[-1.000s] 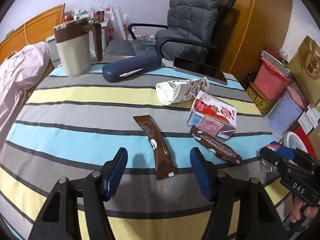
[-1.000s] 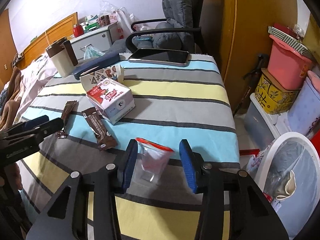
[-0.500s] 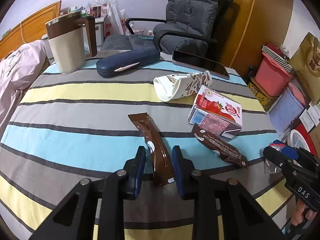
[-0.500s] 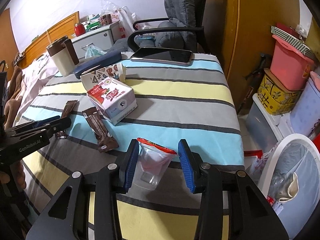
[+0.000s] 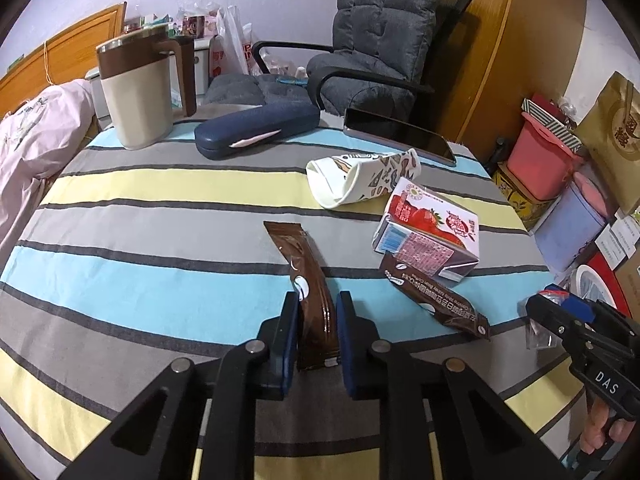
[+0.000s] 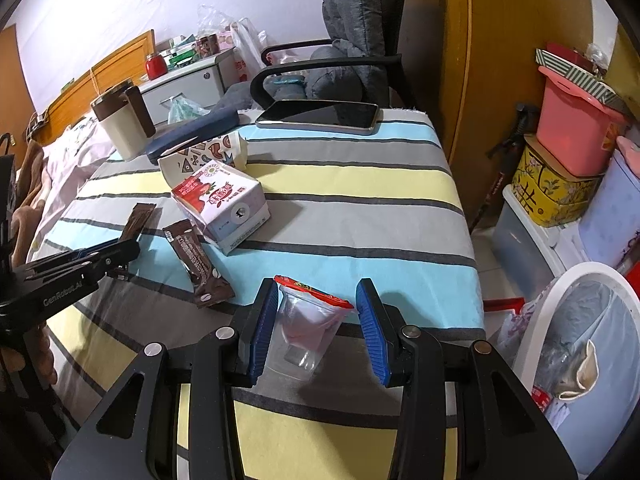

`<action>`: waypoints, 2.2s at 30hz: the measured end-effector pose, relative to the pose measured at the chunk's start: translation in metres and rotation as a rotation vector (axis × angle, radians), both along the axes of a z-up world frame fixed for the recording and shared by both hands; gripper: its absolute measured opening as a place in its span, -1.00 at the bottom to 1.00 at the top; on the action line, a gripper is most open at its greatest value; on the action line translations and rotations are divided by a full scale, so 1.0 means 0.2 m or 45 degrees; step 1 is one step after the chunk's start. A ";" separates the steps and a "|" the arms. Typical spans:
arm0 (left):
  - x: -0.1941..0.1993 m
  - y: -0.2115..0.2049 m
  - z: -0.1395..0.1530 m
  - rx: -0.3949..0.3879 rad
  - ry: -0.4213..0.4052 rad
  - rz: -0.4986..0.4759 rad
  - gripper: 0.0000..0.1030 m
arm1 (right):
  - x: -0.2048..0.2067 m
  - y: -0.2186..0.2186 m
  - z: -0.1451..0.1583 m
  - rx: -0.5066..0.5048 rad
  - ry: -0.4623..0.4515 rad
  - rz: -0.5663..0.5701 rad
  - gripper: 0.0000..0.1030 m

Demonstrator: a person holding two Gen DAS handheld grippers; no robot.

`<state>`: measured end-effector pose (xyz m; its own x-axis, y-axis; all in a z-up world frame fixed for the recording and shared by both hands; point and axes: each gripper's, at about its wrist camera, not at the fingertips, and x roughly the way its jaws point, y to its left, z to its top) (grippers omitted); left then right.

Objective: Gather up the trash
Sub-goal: 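Carry wrapper and plastic cup over the bin and open both tools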

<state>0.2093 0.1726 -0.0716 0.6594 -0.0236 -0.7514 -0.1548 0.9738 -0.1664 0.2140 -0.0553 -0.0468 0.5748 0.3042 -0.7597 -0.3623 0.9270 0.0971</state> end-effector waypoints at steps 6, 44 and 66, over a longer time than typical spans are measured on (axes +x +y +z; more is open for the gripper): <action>-0.05 -0.03 0.05 0.009 -0.037 -0.014 -0.62 | -0.02 -0.02 0.02 0.017 -0.017 -0.011 -0.17; -0.27 -1.01 0.44 0.024 -0.256 -0.543 -0.62 | -0.31 -0.73 0.26 0.051 -0.196 -0.342 -0.17; -0.21 -1.52 0.35 0.002 -0.191 -0.763 -0.62 | -0.33 -1.12 0.15 -0.008 -0.109 -0.484 -0.16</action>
